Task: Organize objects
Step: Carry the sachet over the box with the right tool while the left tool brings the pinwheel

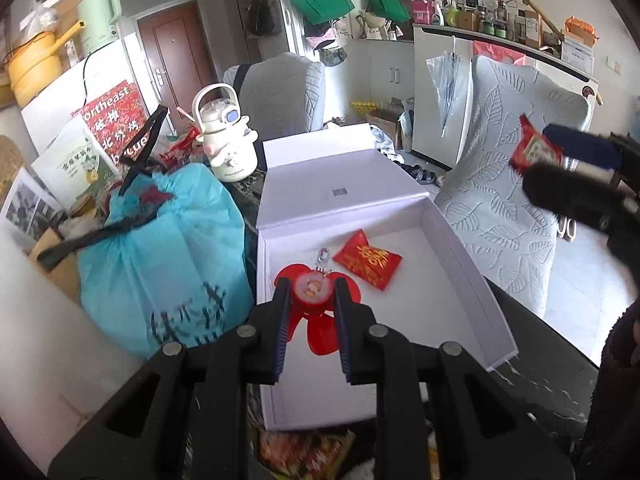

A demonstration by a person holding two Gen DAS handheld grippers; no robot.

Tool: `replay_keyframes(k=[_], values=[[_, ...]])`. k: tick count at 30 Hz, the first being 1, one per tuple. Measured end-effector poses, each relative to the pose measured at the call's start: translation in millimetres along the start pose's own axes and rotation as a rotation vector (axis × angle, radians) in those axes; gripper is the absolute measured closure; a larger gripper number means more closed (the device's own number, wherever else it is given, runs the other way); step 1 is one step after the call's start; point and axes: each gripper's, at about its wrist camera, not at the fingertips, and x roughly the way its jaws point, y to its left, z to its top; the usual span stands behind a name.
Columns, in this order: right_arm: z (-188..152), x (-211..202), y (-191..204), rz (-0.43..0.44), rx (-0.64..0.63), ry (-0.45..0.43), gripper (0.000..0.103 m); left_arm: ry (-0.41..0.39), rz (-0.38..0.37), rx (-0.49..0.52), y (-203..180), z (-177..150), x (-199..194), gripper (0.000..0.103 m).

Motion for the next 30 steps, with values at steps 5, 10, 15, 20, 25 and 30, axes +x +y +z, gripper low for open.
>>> replay_keyframes(k=[5,10,15,20,25,30], values=[[13,23,-8,0.004,0.008,-0.005,0.035,0.003,-0.034,-0.03,9,9,25,0.083],[17,57,-13,0.054,0.001,0.029,0.035,0.019,-0.059,-0.013,11,18,48,0.083],[8,88,-16,0.086,0.017,0.104,0.035,0.039,-0.062,0.025,7,15,66,0.083],[-1,108,-16,0.092,0.02,0.153,0.035,0.066,-0.075,0.034,5,12,80,0.083],[-12,134,-20,0.097,0.044,0.232,0.035,0.084,-0.1,0.058,-3,8,94,0.083],[-19,142,-24,0.09,0.058,0.263,0.035,0.117,-0.111,0.069,-8,1,109,0.083]])
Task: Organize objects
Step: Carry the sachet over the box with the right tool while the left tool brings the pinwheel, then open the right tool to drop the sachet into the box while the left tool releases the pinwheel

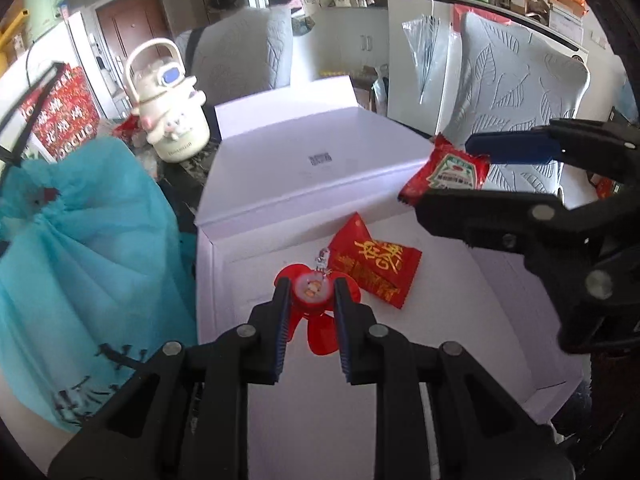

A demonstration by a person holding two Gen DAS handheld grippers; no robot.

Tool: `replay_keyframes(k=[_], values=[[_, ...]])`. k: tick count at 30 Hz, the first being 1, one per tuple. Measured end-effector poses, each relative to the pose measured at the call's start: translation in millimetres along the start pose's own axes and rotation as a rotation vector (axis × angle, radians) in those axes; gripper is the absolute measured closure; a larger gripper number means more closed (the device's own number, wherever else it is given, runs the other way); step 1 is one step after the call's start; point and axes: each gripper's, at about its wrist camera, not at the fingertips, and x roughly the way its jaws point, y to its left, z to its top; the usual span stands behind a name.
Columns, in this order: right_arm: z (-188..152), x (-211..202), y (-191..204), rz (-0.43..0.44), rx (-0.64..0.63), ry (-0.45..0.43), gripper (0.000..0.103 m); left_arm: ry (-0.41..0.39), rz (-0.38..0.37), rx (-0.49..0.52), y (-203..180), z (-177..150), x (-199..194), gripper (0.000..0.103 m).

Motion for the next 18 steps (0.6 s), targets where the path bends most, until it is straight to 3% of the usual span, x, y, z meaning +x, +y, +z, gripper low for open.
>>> replay_keyframes(k=[18], values=[[-9,32,-14,0.005,0.062,0.091,0.035,0.085,-0.036,-0.03,-4,-8,25,0.083]])
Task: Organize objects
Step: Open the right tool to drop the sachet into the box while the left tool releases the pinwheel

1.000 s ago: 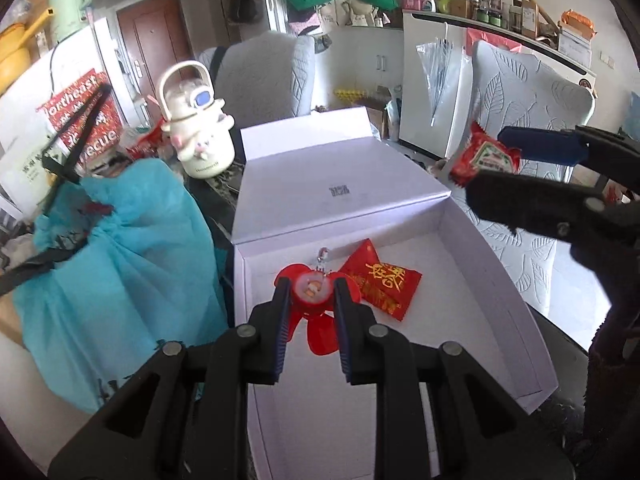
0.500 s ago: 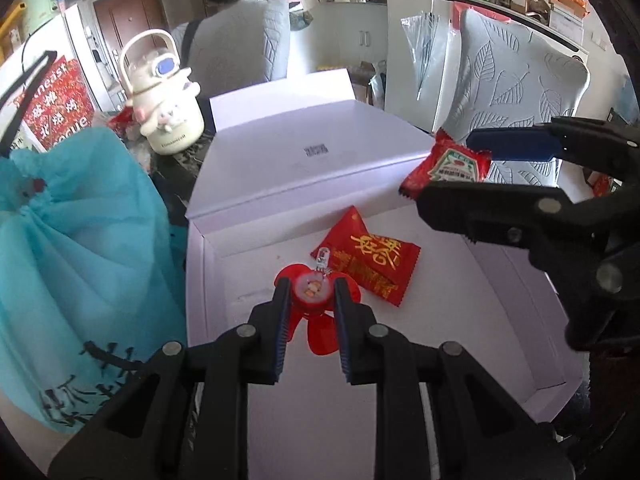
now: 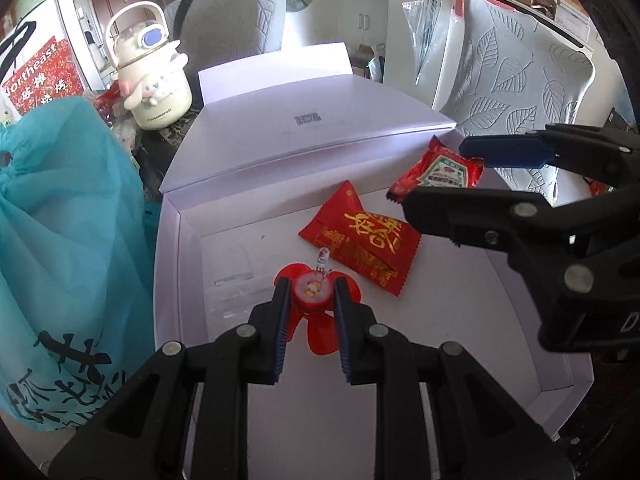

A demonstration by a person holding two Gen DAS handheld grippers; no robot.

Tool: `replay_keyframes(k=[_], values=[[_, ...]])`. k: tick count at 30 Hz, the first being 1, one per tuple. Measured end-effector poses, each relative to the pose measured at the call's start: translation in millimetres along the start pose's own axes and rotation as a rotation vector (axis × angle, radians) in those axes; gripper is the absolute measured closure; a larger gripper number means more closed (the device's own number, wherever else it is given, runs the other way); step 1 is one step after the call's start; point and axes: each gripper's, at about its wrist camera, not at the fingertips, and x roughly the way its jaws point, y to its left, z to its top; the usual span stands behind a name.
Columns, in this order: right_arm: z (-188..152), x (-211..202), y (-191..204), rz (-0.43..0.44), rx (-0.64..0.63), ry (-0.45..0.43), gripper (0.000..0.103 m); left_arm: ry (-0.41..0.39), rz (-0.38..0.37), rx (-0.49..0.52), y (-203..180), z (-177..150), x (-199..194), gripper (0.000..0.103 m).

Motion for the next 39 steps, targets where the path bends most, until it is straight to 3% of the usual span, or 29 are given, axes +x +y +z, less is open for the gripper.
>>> replay_keyframes(k=[12,25,39], values=[[4,-13,2,0.02,0.012,-0.01,0.034,-0.032,0.01,-0.037,2,7,-16,0.082],[11,-45,10,-0.01,0.002,-0.079,0.032,-0.116,0.039,-0.079,12,12,-47,0.058],[12,-59,16,-0.013,-0.009,-0.109,0.029,-0.145,0.067,-0.1,19,14,-65,0.05]])
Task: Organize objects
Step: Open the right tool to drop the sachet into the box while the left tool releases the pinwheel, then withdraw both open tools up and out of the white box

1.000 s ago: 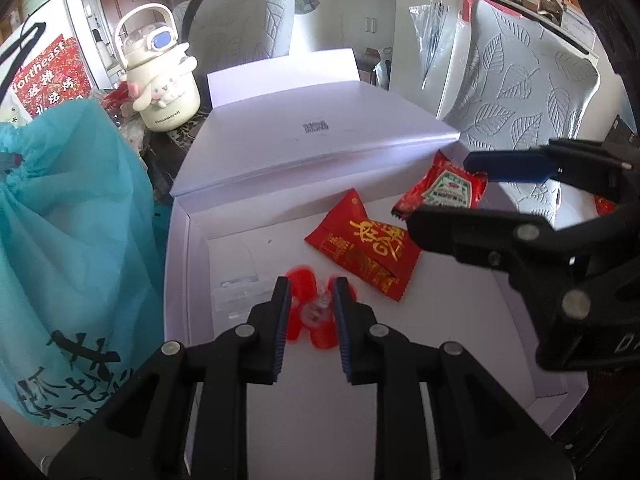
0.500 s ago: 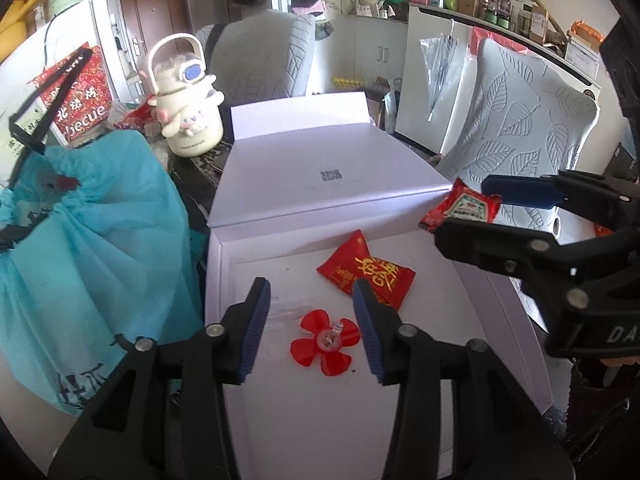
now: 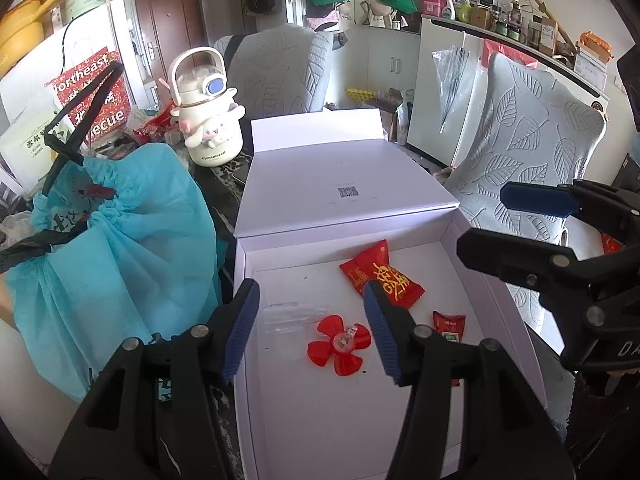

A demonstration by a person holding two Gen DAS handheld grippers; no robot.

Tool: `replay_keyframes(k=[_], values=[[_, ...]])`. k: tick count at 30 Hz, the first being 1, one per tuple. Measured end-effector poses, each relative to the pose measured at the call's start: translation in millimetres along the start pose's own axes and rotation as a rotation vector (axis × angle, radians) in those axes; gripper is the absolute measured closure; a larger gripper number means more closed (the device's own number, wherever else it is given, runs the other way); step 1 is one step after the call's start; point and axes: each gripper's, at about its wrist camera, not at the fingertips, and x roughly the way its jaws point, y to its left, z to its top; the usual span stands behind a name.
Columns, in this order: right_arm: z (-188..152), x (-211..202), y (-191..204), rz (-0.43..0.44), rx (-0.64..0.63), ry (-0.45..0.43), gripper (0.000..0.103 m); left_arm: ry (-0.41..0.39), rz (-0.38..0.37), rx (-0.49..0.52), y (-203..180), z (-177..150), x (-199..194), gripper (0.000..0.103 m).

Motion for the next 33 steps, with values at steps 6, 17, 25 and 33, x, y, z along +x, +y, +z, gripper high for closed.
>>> replay_keyframes(k=[6,17,25,33], values=[[-1,-6,0,-0.017,0.011,-0.004,0.029,0.004,0.004,0.002,0,1,-2,0.048],[-1,-24,15,-0.037,0.014,-0.028,0.029,-0.007,0.046,-0.066,13,-4,-28,0.042],[-6,-60,28,-0.043,0.004,-0.053,0.029,-0.027,0.059,-0.076,13,-6,-67,0.042],[-13,-104,45,-0.056,-0.02,-0.075,0.029,-0.086,0.082,-0.088,9,-11,-123,0.035]])
